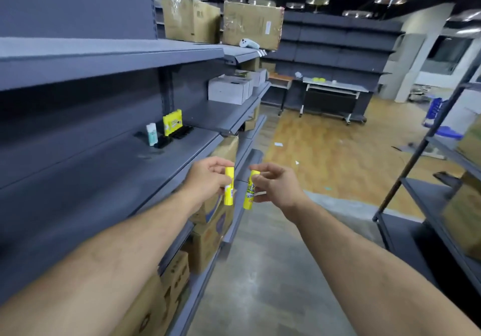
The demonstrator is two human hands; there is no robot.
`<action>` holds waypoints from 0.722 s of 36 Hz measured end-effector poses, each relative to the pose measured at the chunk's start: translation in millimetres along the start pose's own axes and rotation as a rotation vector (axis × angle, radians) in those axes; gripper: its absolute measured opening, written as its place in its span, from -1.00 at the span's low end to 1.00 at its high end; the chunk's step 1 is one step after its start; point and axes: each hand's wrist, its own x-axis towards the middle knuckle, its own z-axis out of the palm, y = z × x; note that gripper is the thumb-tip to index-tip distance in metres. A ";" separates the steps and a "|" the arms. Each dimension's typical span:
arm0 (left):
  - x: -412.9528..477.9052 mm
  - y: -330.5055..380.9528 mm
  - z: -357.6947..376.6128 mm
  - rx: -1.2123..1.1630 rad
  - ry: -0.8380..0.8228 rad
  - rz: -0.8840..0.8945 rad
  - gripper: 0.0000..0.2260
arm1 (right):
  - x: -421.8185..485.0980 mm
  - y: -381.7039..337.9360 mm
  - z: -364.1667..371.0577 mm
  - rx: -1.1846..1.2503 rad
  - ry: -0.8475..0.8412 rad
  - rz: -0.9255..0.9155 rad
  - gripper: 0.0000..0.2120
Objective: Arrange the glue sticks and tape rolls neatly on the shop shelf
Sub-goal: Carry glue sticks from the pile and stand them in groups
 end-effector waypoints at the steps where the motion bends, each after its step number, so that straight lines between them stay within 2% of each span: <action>1: 13.7 -2.1 7.1 0.005 0.002 -0.003 -0.67 | 13.9 2.6 -7.3 0.010 0.000 -0.002 -0.87; 6: 79.6 -5.3 38.9 0.038 0.043 -0.007 -0.68 | 90.7 13.8 -38.1 0.024 -0.066 -0.015 -0.88; 15: 191.6 11.1 63.5 0.064 0.237 0.006 -0.68 | 233.9 4.7 -70.7 -0.028 -0.221 -0.056 -0.86; 20: 240.7 7.8 56.2 0.132 0.354 0.030 -0.70 | 304.9 7.2 -59.1 -0.032 -0.304 -0.060 -0.86; 26: 305.7 -18.4 9.1 0.190 0.478 0.005 -0.70 | 381.7 17.3 -12.1 -0.038 -0.402 -0.061 -0.81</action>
